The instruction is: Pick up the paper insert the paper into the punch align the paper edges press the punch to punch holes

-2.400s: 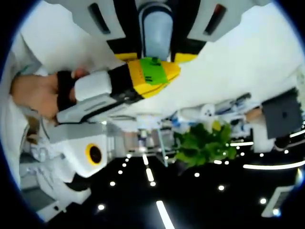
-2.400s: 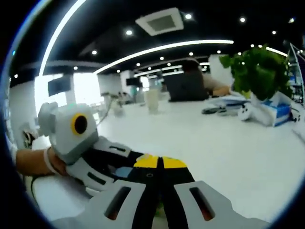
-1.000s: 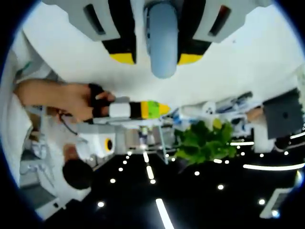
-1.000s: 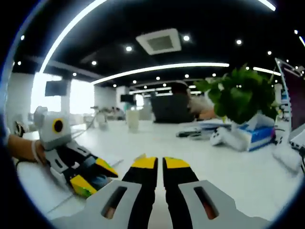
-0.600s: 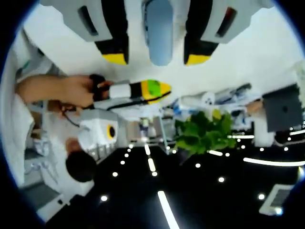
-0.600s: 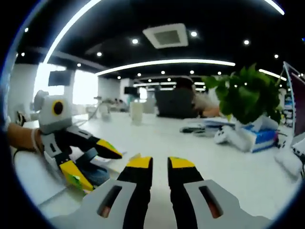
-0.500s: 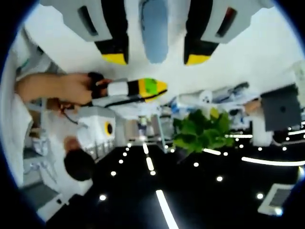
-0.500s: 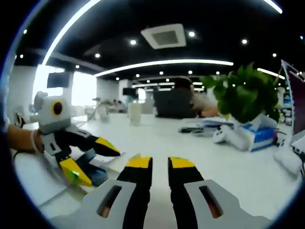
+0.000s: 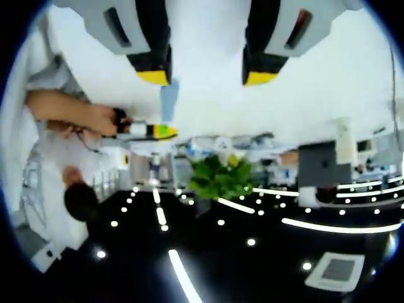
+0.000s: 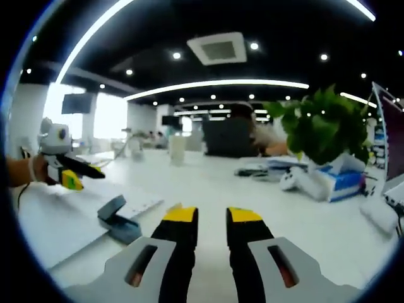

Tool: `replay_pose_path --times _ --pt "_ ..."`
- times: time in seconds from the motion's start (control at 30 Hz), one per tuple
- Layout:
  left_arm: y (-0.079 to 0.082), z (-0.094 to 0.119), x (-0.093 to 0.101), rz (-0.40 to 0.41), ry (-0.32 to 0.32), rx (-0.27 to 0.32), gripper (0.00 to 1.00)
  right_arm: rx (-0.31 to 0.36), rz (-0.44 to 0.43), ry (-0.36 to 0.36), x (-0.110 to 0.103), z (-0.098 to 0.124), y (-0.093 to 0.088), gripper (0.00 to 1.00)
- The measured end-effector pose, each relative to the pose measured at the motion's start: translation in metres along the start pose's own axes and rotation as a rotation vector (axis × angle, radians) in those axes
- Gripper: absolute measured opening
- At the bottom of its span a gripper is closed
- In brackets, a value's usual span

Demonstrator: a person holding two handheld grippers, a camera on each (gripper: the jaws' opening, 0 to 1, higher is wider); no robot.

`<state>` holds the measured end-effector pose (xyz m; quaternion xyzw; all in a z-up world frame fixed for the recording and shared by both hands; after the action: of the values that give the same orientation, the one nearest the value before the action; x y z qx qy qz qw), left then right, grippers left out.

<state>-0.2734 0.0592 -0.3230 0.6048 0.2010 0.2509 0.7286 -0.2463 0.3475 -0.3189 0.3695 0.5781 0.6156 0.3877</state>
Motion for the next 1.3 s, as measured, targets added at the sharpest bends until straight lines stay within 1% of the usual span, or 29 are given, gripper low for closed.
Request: replay_pose_path --times 0.03,0.1,0.17,0.3,0.43,0.47,0.5,0.53,0.57,0.6,0.63,0.7,0.77,0.8,0.83,0.87,0.97,1.0,1.03,1.1,1.23,1.3 --pt "-0.005 0.006 -0.005 0.014 0.004 -0.008 0.45 -0.002 0.0 0.001 0.0 0.0 0.0 0.21" --pt "-0.011 0.012 -0.009 0.008 0.02 -0.025 0.45 -0.009 -0.004 0.003 -0.001 0.0 -0.001 0.22" --pt "-0.013 0.015 -0.011 -0.002 0.029 -0.028 0.45 -0.01 -0.005 0.0 -0.002 0.0 -0.001 0.22" --pt "-0.014 0.019 -0.01 -0.017 0.03 -0.027 0.45 -0.006 -0.018 -0.005 -0.002 0.001 -0.001 0.23" --pt "-0.022 0.018 -0.006 -0.039 0.02 -0.039 0.45 -0.002 -0.018 -0.001 -0.004 0.002 0.0 0.23" --pt "-0.024 0.017 -0.004 -0.049 0.017 -0.047 0.45 0.011 -0.028 0.02 -0.005 0.003 0.001 0.23" --pt "-0.024 0.018 -0.003 -0.065 0.013 -0.054 0.45 0.041 -0.062 0.049 -0.006 0.002 0.004 0.23" --pt "-0.024 0.018 -0.001 -0.07 0.005 -0.047 0.45 0.061 -0.08 0.062 -0.005 0.004 0.006 0.23" --pt "-0.023 0.019 0.001 -0.068 -0.013 -0.039 0.45 0.06 -0.076 0.067 -0.004 0.005 0.006 0.23" --pt "-0.024 0.019 0.004 -0.067 -0.033 -0.039 0.46 0.054 -0.076 0.089 -0.004 0.006 0.005 0.23" --pt "-0.025 0.019 0.005 -0.072 -0.036 -0.043 0.47 0.045 -0.075 0.119 -0.004 0.007 0.004 0.23" --pt "-0.027 0.019 0.005 -0.093 -0.032 -0.05 0.47 0.024 -0.054 0.222 -0.008 0.008 0.004 0.23" --pt "-0.029 0.018 0.007 -0.103 -0.041 -0.061 0.47 0.024 0.014 0.348 -0.015 0.011 0.007 0.23" --pt "-0.032 0.019 0.008 -0.121 -0.057 -0.075 0.47 0.023 0.04 0.442 -0.022 0.014 0.009 0.23" --pt "-0.034 0.019 0.011 -0.146 -0.072 -0.084 0.48 0.01 0.047 0.489 -0.024 0.016 0.009 0.23" --pt "-0.03 0.018 0.011 -0.137 -0.07 -0.072 0.48 -0.037 0.068 0.569 -0.029 0.018 0.006 0.24" --pt "-0.031 0.018 0.011 -0.132 -0.067 -0.072 0.48 -0.12 0.134 0.672 -0.035 0.015 -0.001 0.29" --pt "-0.031 0.018 0.014 -0.13 -0.067 -0.074 0.48 -0.132 0.147 0.699 -0.036 0.012 -0.003 0.29" --pt "-0.031 0.018 0.015 -0.127 -0.07 -0.075 0.48 -0.141 0.147 0.725 -0.037 0.01 -0.005 0.31" --pt "-0.032 0.018 0.014 -0.121 -0.074 -0.077 0.47 -0.186 0.144 0.796 -0.04 0.002 -0.013 0.32" --pt "-0.033 0.018 0.013 -0.108 -0.078 -0.08 0.47 -0.259 0.143 0.896 -0.046 -0.016 -0.024 0.32" --pt "-0.033 0.019 0.013 -0.104 -0.082 -0.081 0.47 -0.261 0.166 0.929 -0.048 -0.024 -0.024 0.32"
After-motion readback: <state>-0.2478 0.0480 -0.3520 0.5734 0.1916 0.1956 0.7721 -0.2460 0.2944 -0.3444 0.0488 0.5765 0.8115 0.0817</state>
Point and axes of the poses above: the point that each gripper's makers call its tool centre point, and the gripper's own axes: z roughly backward along the fingers, x roughly to its right, y roughly out of its top, the point moved 6 cm from there along z, roughly backward along the fingers, and after that the axes turned 11 degrees about y, right-handed, at the moved point
